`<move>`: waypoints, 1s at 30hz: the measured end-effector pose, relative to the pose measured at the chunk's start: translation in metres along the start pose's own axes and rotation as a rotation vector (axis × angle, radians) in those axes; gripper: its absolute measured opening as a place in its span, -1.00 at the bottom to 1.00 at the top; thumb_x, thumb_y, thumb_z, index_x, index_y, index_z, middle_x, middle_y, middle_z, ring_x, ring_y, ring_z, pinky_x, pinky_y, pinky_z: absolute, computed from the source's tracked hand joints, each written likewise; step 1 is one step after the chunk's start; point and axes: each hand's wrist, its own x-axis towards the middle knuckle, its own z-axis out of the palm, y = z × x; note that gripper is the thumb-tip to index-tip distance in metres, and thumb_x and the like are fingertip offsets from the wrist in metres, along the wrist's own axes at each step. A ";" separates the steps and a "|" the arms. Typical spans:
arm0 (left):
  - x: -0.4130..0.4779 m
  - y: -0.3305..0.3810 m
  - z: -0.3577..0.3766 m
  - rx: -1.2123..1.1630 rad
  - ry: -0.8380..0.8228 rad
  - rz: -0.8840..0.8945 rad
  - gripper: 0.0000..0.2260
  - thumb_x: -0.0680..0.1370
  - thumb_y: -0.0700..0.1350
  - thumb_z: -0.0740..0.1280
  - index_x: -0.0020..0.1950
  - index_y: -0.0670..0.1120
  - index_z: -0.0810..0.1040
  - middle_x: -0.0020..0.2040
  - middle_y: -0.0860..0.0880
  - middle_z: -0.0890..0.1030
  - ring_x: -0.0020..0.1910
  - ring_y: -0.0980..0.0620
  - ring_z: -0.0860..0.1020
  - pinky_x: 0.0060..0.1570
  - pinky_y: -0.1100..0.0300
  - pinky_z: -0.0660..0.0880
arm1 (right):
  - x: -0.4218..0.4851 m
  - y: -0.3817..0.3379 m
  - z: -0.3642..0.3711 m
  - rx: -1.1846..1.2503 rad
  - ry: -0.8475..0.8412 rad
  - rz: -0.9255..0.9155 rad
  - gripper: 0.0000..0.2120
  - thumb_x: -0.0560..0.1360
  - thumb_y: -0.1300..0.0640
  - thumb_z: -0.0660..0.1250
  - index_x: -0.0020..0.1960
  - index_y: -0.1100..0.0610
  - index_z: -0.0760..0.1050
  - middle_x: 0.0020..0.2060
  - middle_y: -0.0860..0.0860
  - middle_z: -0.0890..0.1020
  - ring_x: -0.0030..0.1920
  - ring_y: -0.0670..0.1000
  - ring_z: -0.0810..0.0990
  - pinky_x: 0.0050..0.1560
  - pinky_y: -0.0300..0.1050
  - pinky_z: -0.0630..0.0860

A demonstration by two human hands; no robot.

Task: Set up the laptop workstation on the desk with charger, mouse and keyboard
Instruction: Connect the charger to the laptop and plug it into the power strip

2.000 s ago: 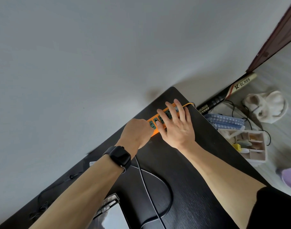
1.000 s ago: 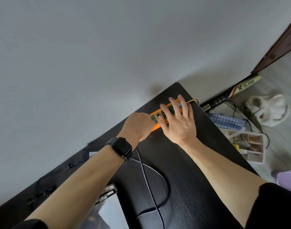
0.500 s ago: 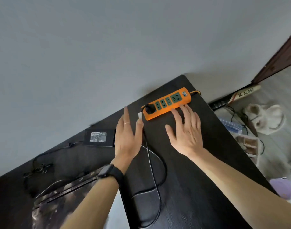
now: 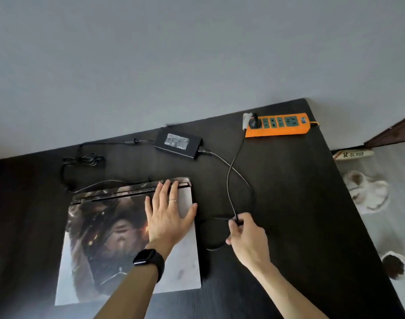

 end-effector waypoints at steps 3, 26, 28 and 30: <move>-0.002 0.001 0.004 -0.016 0.049 -0.002 -0.30 0.49 0.34 0.12 0.54 0.00 0.29 0.53 -0.01 0.31 0.56 -0.03 0.16 0.49 -0.21 0.10 | 0.036 -0.038 -0.016 0.170 0.067 0.033 -0.86 0.65 0.03 0.22 0.11 0.08 0.47 -0.33 -0.05 0.72 -0.30 -0.09 0.68 -0.21 -0.23 0.58; 0.004 -0.015 0.010 -0.027 0.107 0.037 -0.34 0.50 0.35 0.14 0.51 0.04 0.34 0.48 0.00 0.39 0.49 -0.04 0.29 0.43 -0.16 0.18 | 0.045 -0.049 0.023 0.208 0.244 -0.392 -0.74 0.54 0.34 0.36 0.12 0.05 0.59 -0.02 -0.19 0.67 0.08 -0.23 0.63 0.20 -0.30 0.54; 0.004 -0.015 0.011 -0.020 0.105 0.034 -0.35 0.51 0.36 0.13 0.51 0.05 0.32 0.49 0.00 0.38 0.50 -0.03 0.28 0.44 -0.16 0.17 | 0.047 -0.053 0.026 0.167 0.208 -0.378 -0.72 0.57 0.29 0.34 0.22 0.03 0.56 0.04 -0.19 0.67 0.08 -0.25 0.61 0.18 -0.33 0.52; 0.004 -0.015 0.012 -0.020 0.098 0.028 -0.35 0.51 0.36 0.11 0.52 0.06 0.31 0.50 0.01 0.37 0.51 -0.03 0.26 0.45 -0.15 0.16 | 0.055 -0.064 0.031 0.119 0.070 -0.349 -0.60 0.59 0.30 0.28 0.38 0.03 0.47 0.16 -0.15 0.64 0.12 -0.22 0.59 0.21 -0.31 0.51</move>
